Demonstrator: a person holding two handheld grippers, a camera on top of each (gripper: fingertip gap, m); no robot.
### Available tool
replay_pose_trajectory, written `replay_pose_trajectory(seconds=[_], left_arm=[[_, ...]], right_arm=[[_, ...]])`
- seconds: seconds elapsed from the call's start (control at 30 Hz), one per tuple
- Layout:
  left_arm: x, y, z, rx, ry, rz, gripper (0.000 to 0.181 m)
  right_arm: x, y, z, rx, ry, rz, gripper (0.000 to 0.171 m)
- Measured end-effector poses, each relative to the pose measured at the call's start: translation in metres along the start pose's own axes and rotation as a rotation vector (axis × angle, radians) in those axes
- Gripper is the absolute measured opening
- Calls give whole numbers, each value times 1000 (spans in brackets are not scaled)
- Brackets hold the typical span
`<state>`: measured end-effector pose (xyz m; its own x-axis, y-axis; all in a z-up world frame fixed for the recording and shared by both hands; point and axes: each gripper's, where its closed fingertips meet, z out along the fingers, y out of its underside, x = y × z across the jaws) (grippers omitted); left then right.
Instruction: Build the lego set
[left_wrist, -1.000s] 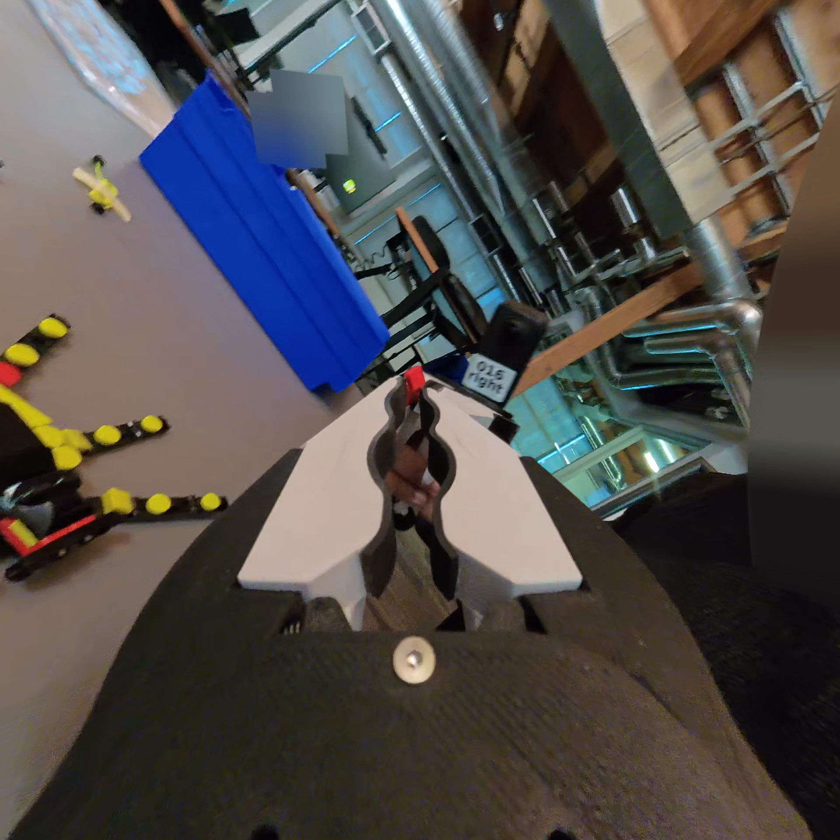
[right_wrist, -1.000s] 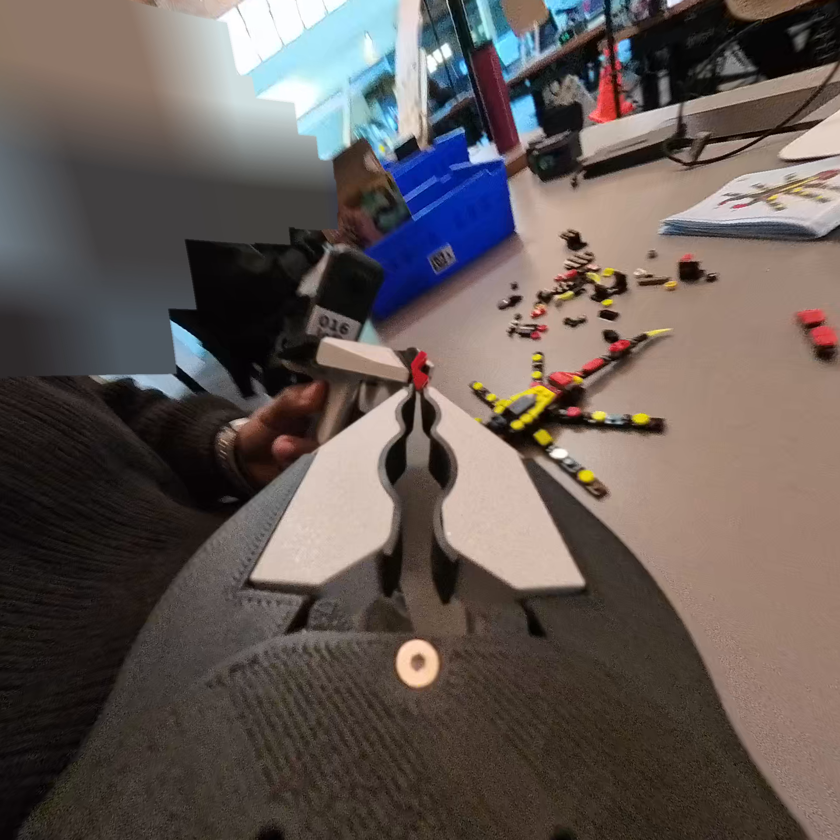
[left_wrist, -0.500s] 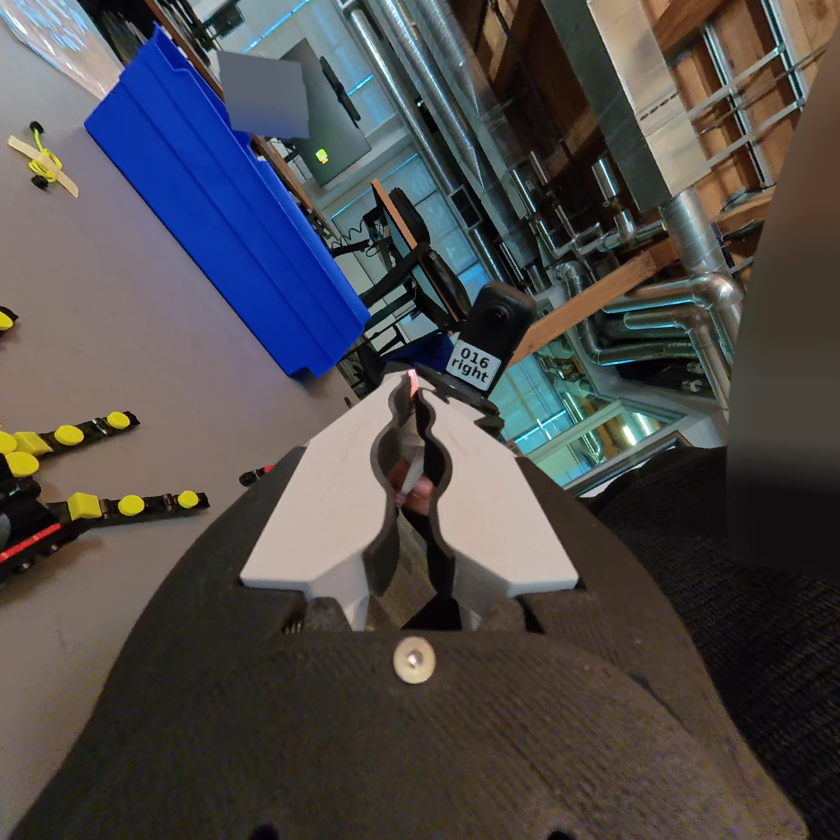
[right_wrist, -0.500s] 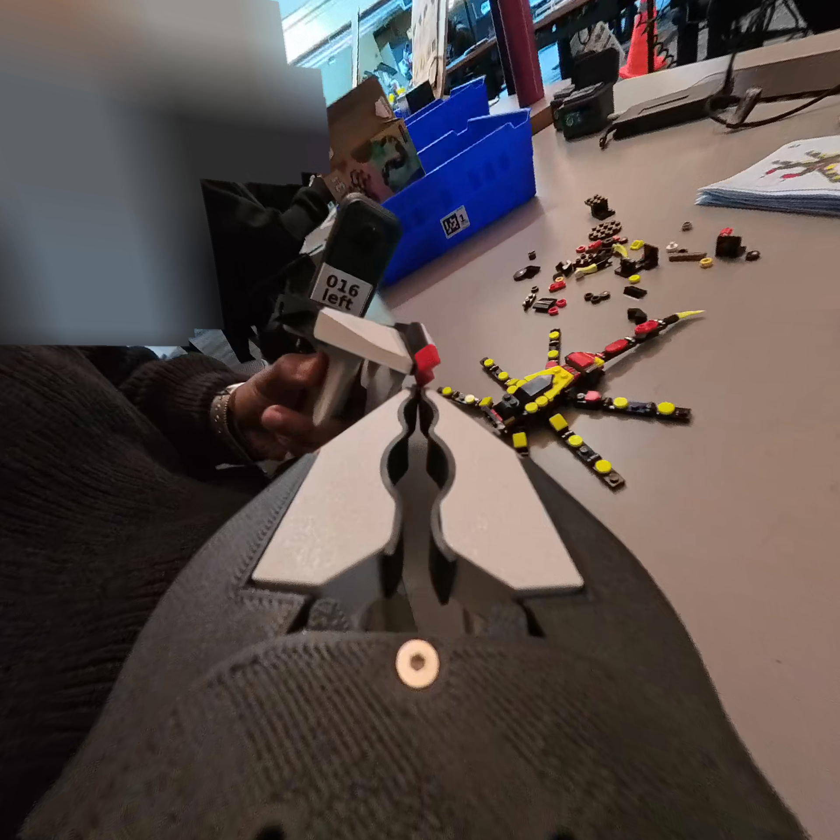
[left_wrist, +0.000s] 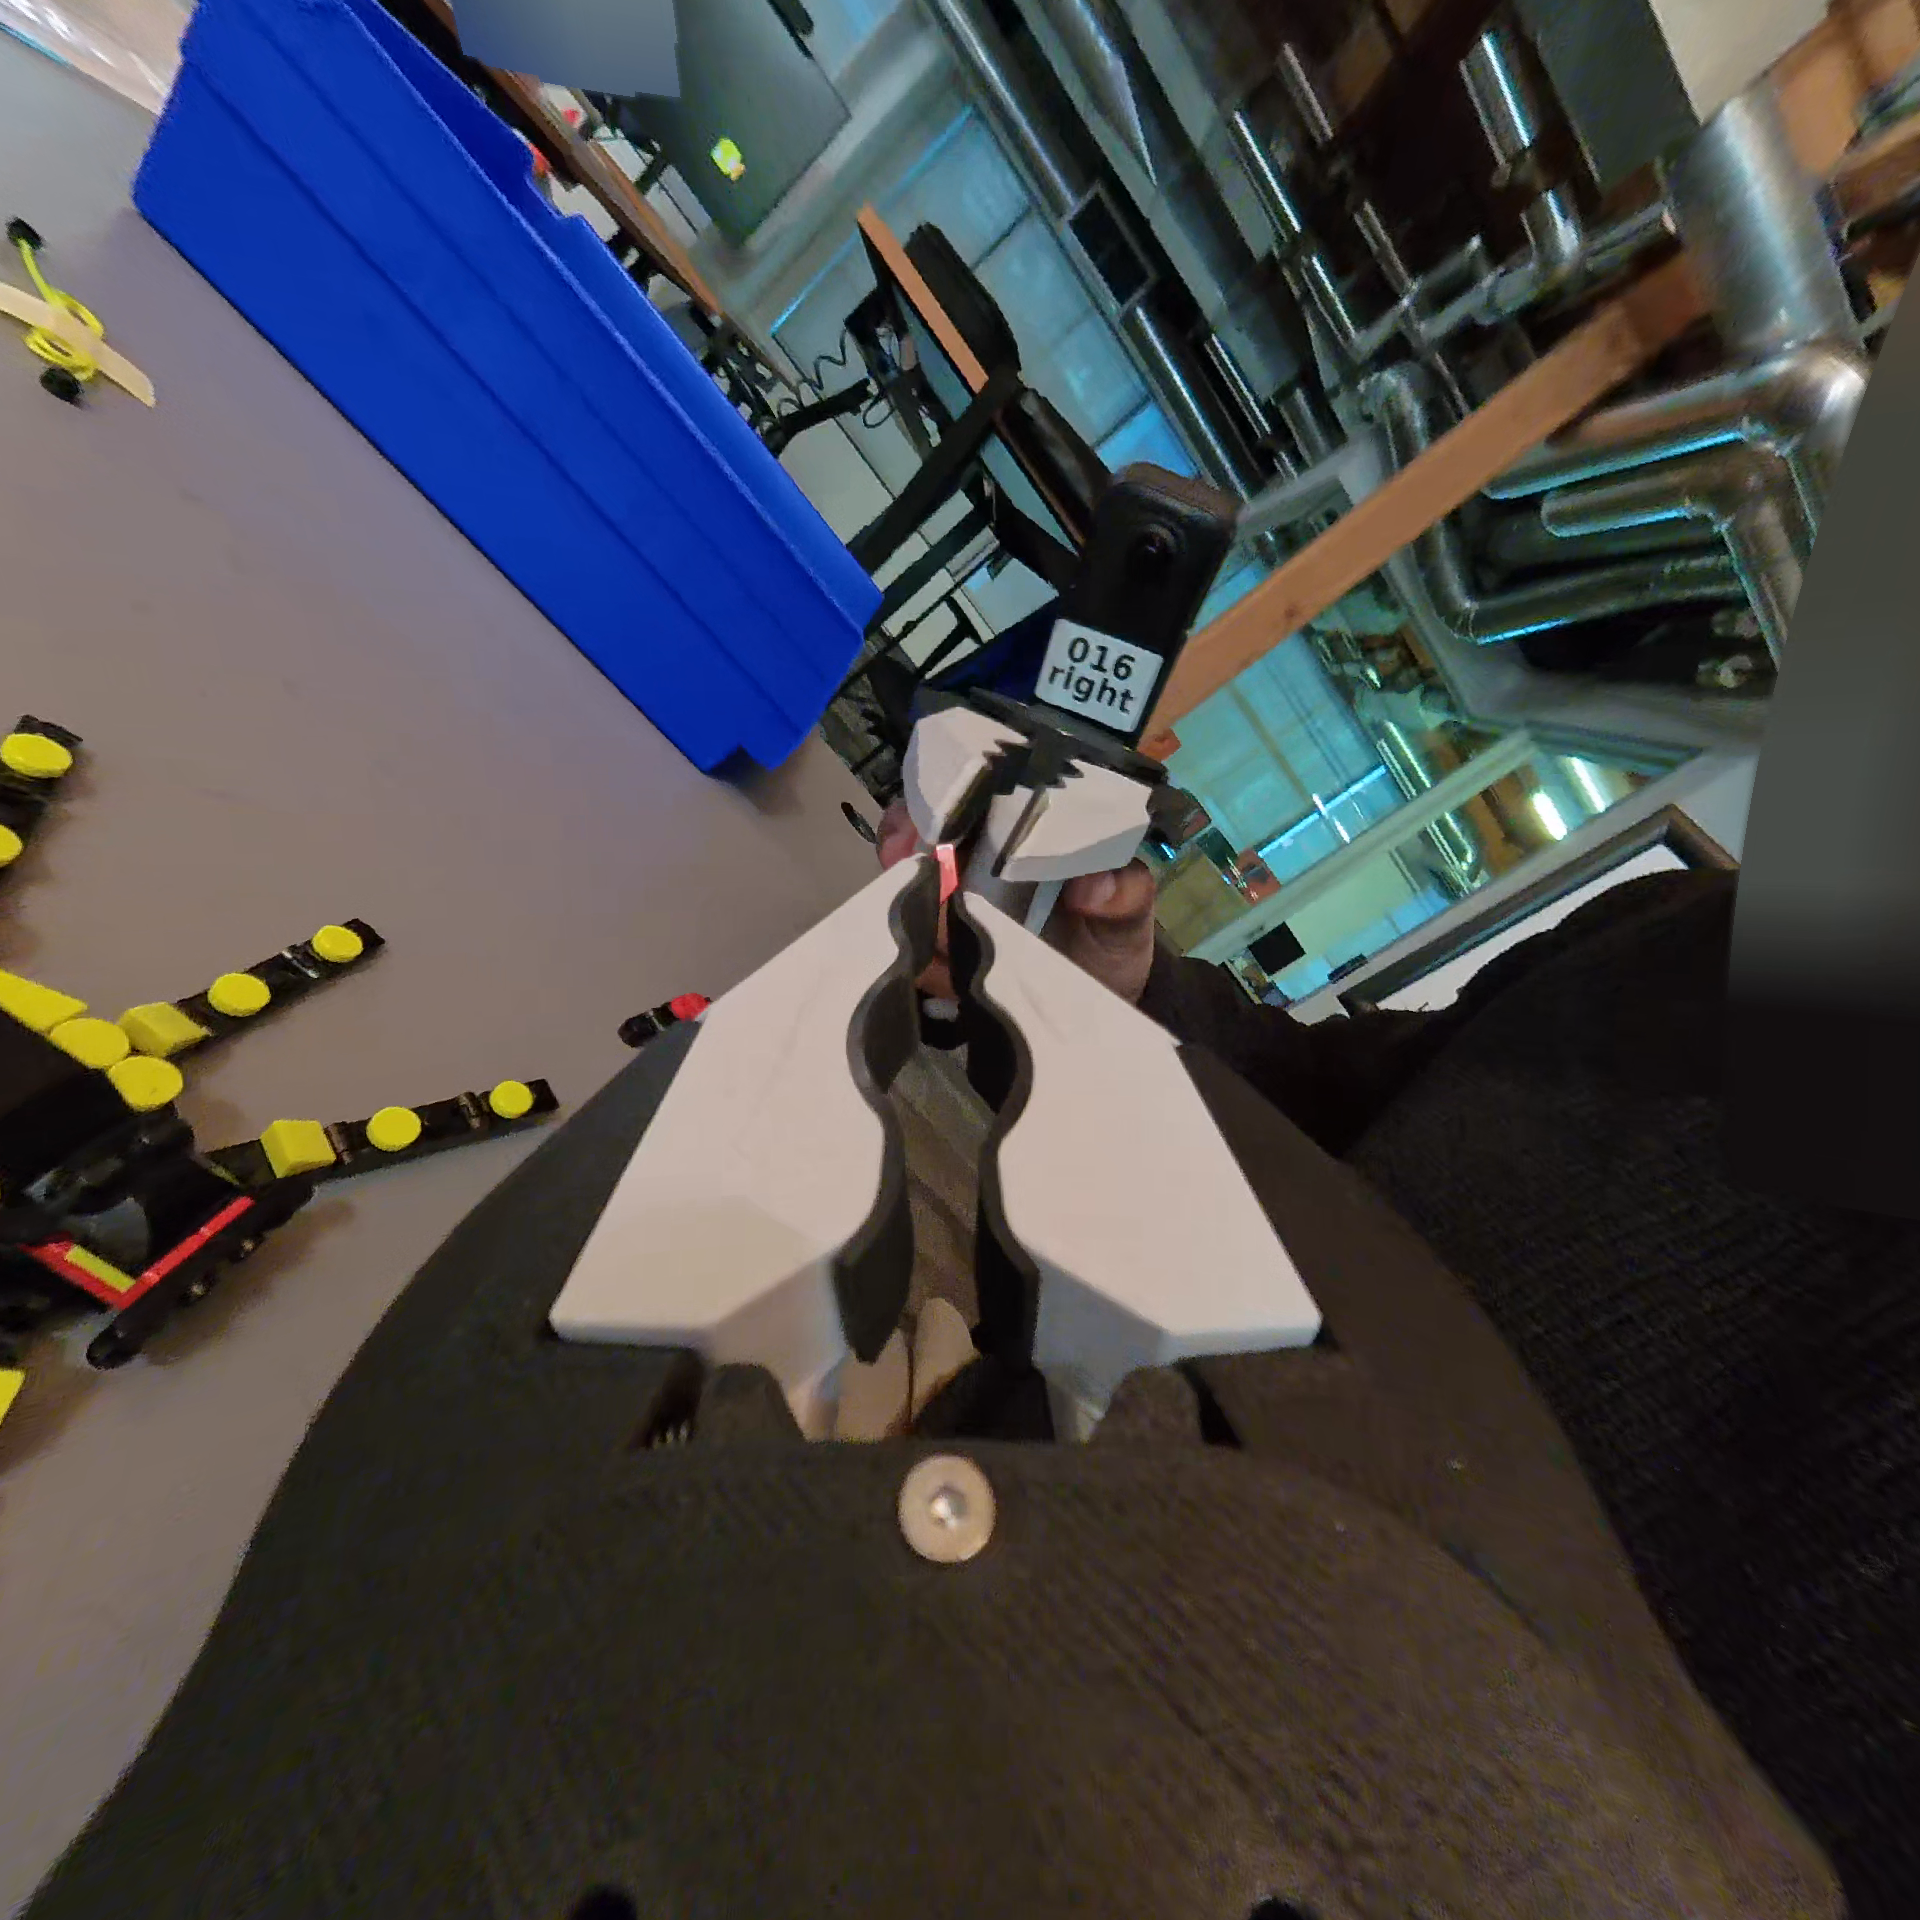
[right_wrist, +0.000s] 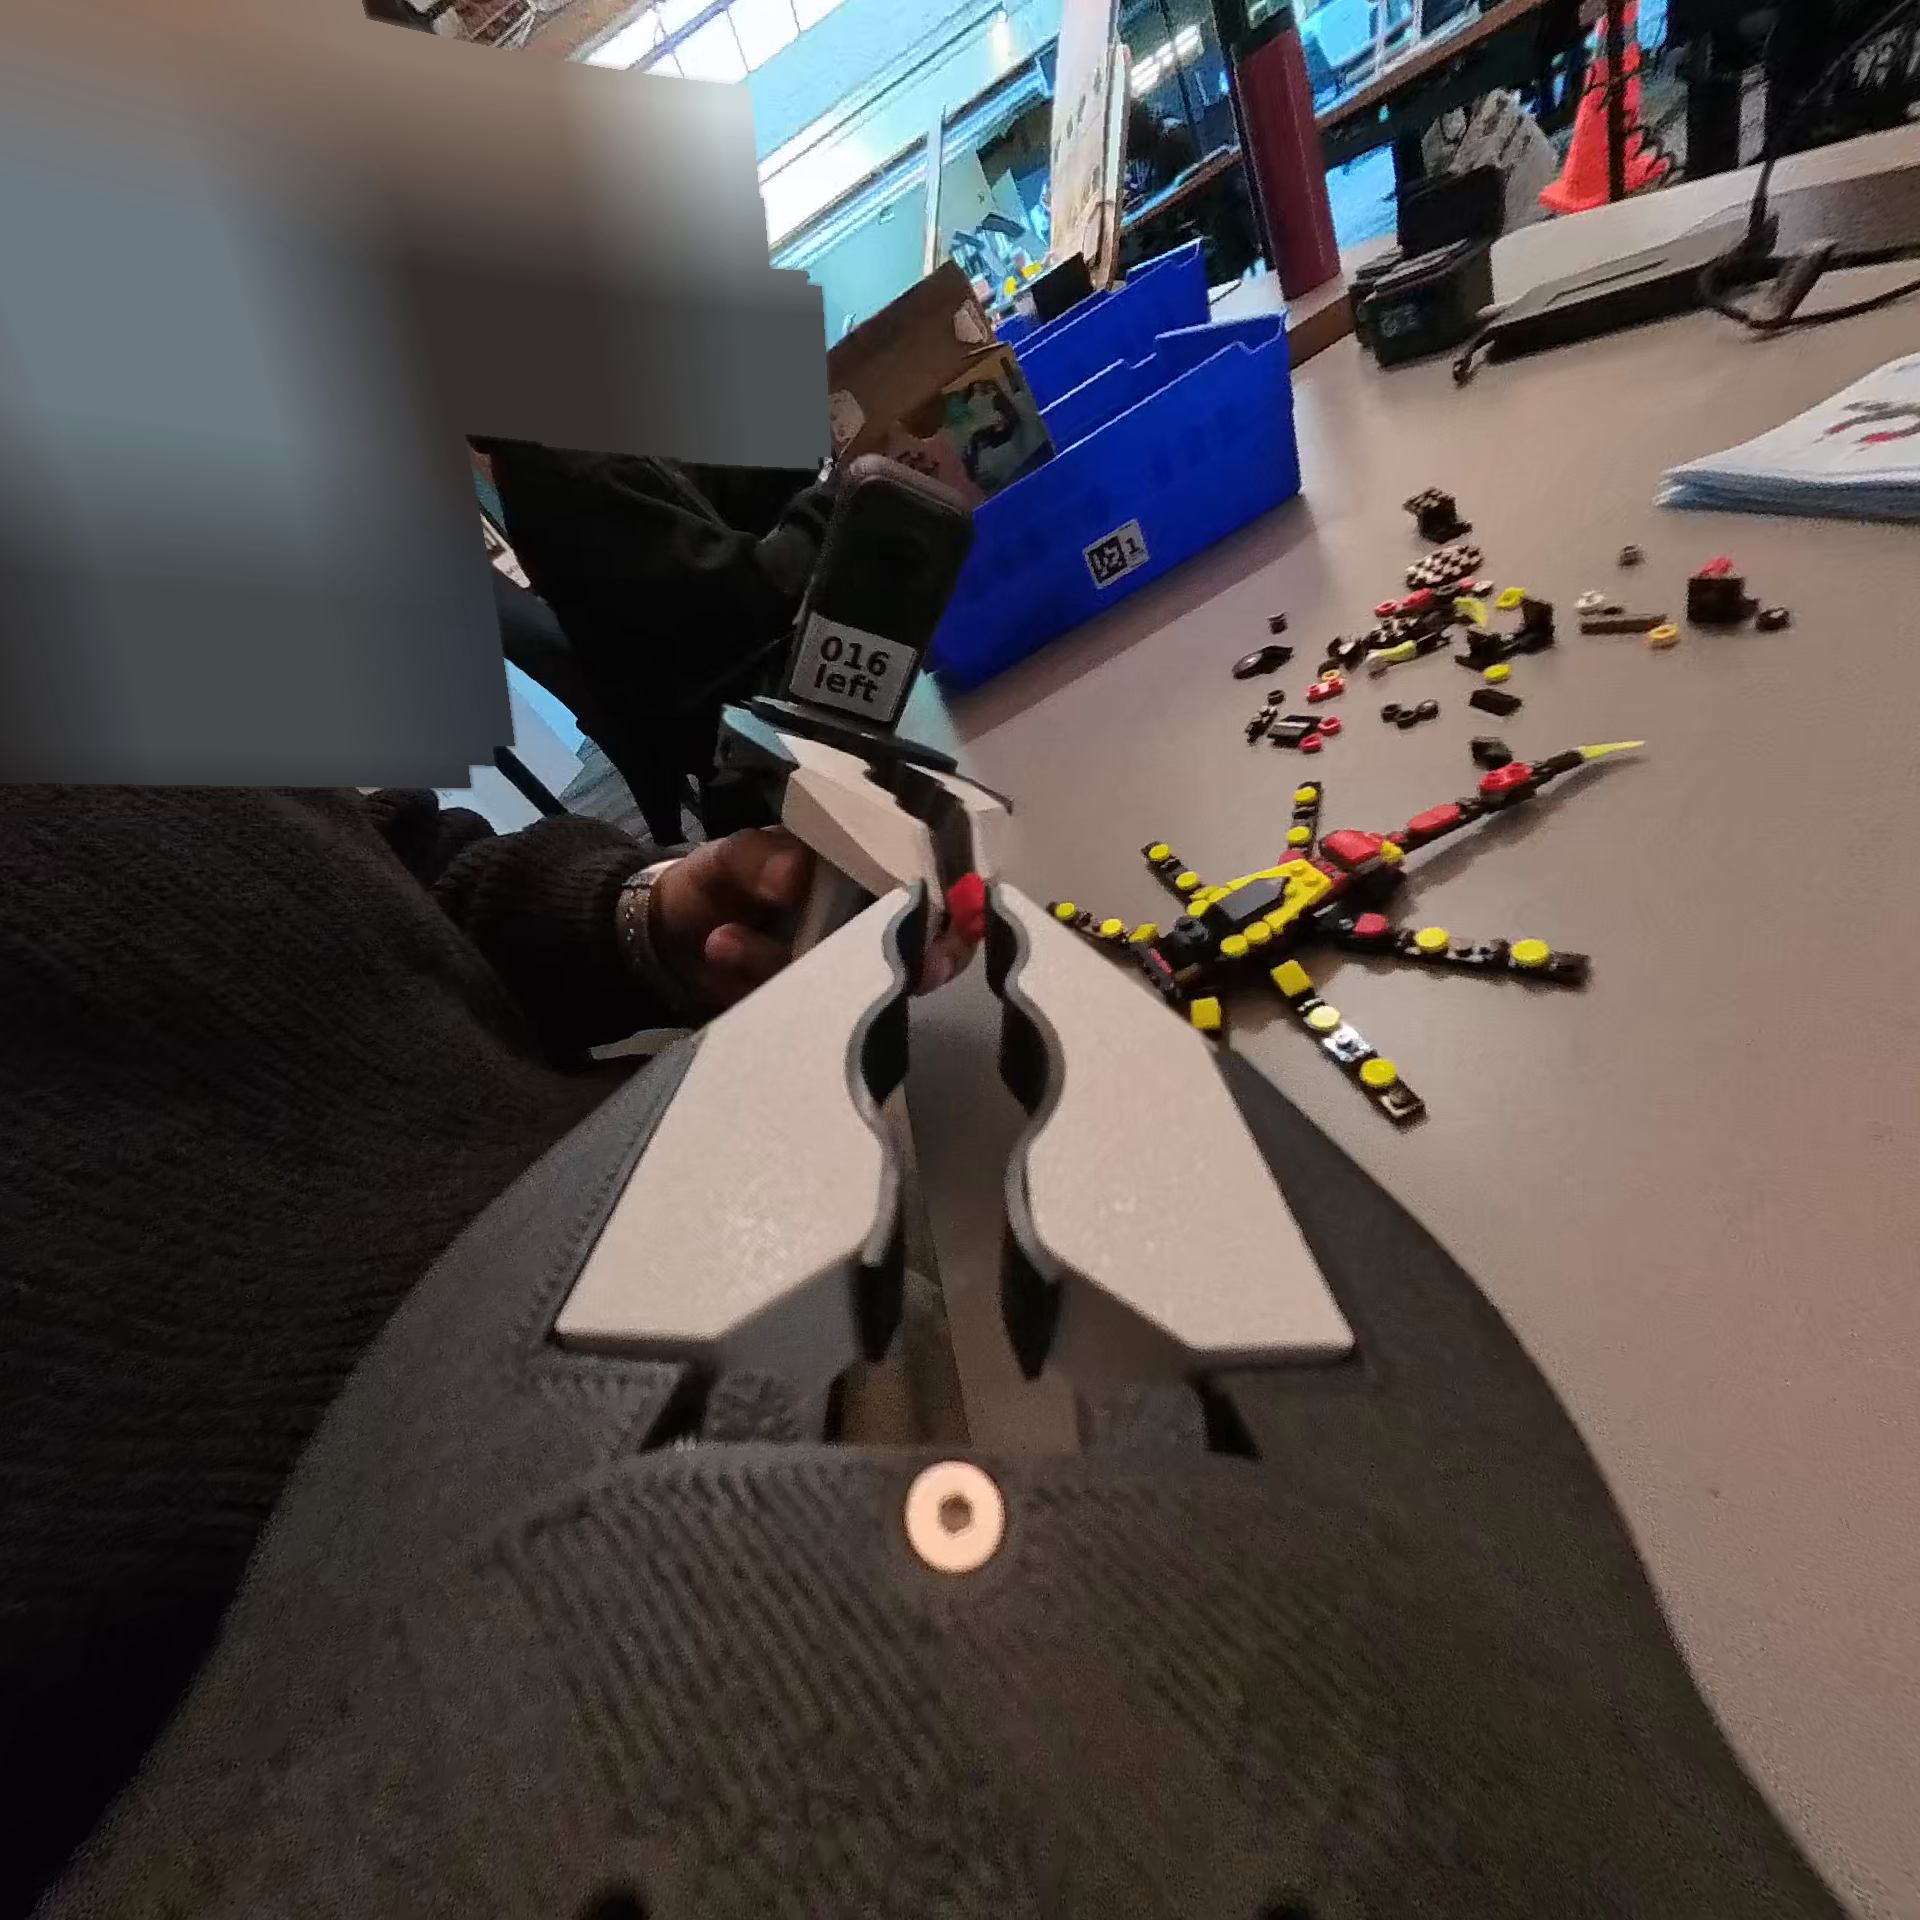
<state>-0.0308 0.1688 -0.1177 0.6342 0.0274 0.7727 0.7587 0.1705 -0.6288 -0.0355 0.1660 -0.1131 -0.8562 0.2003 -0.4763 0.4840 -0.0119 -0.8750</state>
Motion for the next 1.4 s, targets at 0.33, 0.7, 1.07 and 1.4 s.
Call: replay_pose_trajectory(seconds=[0.33, 0.7, 1.07, 1.4], left_arm=[[10, 6, 2, -37, 48, 28, 0], [25, -3, 5, 99, 156, -92, 15], [29, -7, 3, 125, 155, -58, 3], [27, -13, -2, 157, 166, -66, 1]], right_arm=[[-9, 4, 1, -12, -93, 81, 0], [-23, -20, -2, 157, -237, 249, 0], [-24, -20, 0, 164, -242, 267, 0], [-23, -20, -1, 168, -241, 277, 0]])
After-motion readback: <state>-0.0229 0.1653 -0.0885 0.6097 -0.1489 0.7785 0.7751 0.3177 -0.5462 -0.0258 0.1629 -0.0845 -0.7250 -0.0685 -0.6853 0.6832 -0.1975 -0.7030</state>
